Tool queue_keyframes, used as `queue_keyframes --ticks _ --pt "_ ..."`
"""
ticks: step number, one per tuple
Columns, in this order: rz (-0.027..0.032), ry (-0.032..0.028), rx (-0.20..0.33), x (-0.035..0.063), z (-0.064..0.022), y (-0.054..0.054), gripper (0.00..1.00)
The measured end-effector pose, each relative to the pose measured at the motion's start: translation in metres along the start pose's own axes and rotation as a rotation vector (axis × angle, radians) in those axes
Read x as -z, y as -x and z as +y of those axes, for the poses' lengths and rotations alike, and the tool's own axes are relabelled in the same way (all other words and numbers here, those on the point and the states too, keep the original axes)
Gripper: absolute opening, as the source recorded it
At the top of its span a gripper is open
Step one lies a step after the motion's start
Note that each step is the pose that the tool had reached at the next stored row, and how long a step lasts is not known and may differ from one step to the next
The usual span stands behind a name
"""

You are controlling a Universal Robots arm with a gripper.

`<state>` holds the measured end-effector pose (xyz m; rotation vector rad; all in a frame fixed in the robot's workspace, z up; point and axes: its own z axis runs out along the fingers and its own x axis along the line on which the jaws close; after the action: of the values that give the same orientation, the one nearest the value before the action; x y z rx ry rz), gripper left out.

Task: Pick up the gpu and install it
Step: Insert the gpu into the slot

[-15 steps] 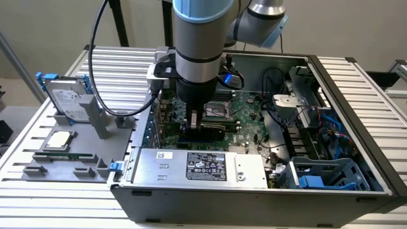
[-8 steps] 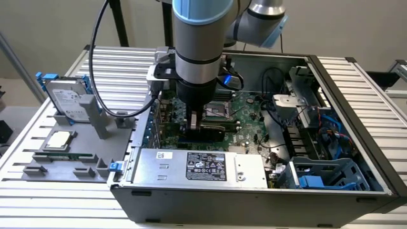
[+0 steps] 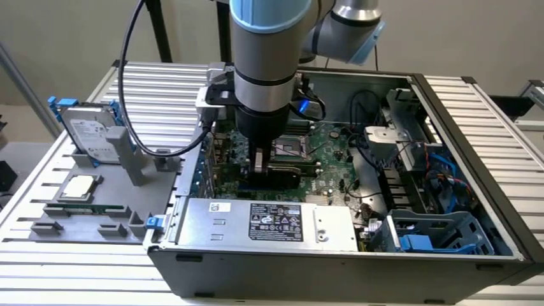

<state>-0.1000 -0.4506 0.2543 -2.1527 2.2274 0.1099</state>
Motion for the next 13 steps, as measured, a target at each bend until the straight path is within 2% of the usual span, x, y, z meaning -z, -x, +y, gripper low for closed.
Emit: queue_keyframes --ticks 4,13 --pt "0.0024 0.0018 0.0 0.0165 0.0002 0.001 0.0" --pt "0.0031 0.002 0.0 0.0168 0.0001 0.001 0.0"
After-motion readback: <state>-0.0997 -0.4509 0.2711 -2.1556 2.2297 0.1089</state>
